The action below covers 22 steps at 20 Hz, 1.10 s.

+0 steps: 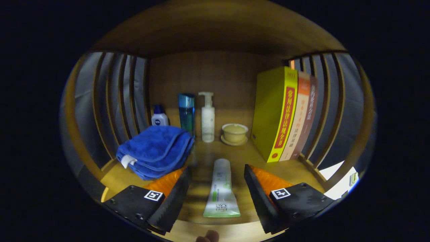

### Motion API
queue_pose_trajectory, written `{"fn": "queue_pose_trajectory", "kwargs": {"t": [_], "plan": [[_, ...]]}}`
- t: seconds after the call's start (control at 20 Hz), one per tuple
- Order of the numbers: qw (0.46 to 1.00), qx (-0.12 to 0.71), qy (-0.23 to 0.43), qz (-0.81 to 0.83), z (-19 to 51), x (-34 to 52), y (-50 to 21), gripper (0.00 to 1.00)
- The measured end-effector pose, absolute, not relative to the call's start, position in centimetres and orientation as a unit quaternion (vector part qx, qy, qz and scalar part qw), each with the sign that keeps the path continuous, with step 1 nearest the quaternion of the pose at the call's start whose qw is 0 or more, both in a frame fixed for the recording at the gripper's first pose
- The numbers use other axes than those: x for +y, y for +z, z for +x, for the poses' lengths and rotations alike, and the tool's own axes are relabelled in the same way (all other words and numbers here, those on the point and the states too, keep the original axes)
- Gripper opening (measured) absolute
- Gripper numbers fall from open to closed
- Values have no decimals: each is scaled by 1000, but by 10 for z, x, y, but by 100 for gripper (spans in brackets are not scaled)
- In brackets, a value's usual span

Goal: Pull open the drawer, take out the items inside it, and place them on the countertop above the cabinet.

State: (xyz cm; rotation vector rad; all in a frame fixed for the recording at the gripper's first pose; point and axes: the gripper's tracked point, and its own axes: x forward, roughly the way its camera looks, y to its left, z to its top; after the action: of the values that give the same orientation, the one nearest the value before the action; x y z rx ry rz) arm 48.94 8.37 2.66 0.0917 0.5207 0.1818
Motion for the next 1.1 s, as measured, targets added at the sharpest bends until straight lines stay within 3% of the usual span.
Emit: {"fn": "queue_pose_trajectory", "kwargs": {"t": [0.55,1.1], "plan": [[989,150,9,3,387,46,126,100],[995,81,30,42,283,69,132,100]]}}
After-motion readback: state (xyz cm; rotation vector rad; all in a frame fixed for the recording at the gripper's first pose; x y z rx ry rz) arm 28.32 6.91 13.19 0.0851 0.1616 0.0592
